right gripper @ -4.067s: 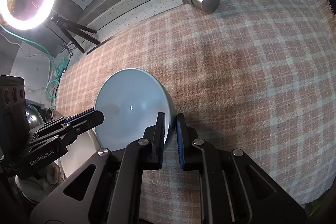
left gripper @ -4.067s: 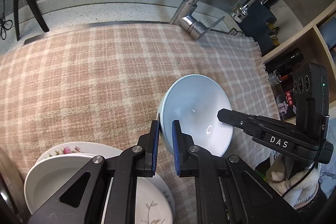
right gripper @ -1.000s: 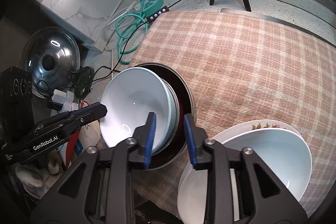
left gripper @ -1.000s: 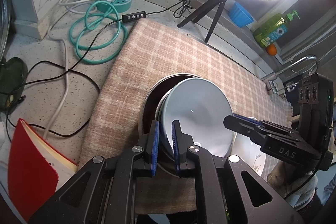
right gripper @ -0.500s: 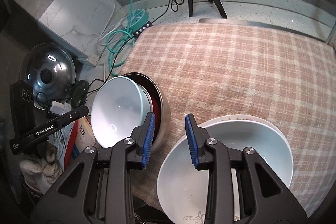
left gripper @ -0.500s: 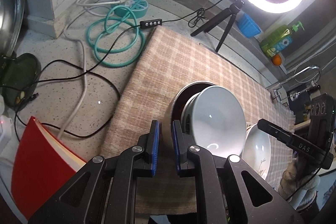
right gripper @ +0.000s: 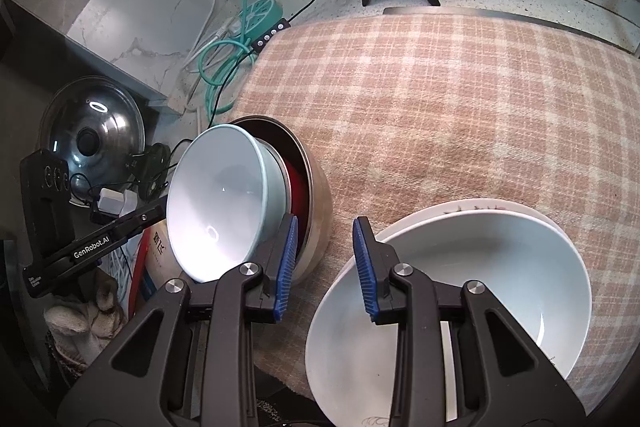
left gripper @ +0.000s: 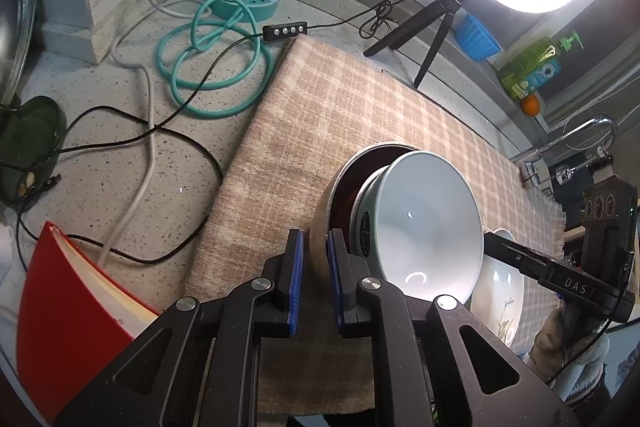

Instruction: Organize plates and bowls

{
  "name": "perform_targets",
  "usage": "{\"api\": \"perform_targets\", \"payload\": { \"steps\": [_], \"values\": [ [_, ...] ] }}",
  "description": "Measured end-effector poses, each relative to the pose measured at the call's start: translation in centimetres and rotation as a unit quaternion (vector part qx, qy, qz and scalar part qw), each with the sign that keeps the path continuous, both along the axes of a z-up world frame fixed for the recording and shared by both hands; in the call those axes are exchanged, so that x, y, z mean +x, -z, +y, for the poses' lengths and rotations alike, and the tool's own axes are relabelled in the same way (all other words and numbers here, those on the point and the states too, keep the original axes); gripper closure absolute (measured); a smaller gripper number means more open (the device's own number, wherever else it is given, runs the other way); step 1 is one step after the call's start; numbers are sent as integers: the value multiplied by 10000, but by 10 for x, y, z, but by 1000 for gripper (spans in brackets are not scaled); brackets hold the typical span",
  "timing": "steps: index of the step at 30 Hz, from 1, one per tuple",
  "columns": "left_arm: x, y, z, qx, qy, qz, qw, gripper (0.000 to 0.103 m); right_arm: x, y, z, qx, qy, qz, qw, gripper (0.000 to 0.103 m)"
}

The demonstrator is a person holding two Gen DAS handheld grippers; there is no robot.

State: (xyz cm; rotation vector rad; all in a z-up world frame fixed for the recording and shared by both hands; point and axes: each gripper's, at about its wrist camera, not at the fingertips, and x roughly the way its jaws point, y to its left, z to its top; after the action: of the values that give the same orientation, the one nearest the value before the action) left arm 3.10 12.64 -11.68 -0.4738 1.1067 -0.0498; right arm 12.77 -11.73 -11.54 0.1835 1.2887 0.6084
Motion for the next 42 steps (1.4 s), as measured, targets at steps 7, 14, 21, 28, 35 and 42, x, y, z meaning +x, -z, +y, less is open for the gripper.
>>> {"api": "perform_targets", "payload": {
  "steps": [7, 14, 21, 28, 35, 42],
  "values": [
    [3, 4, -4, 28, 99, 60, 9999, 92, 2, 3, 5, -73, -53, 10, 10000, 81],
    [7, 10, -6, -47, 106, 108, 9999, 92, 4, 12, 9, -74, -86, 113, 9999, 83],
    [10, 12, -9, -63, 143, 104, 9998, 95, 7, 16, 15, -20, -155, 161, 9997, 91],
    [10, 9, -13, 67, 198, 104, 9997, 95, 6, 15, 18, -98, -206, 126, 9997, 91],
    [8, 4, -16, 119, 243, 68, 9996, 96, 2, 11, 14, -84, -169, 91, 9998, 91],
    [6, -14, -23, 132, 299, -107, 9994, 96, -3, -8, 2, 41, -50, -10, 10000, 91]
  ]
}}
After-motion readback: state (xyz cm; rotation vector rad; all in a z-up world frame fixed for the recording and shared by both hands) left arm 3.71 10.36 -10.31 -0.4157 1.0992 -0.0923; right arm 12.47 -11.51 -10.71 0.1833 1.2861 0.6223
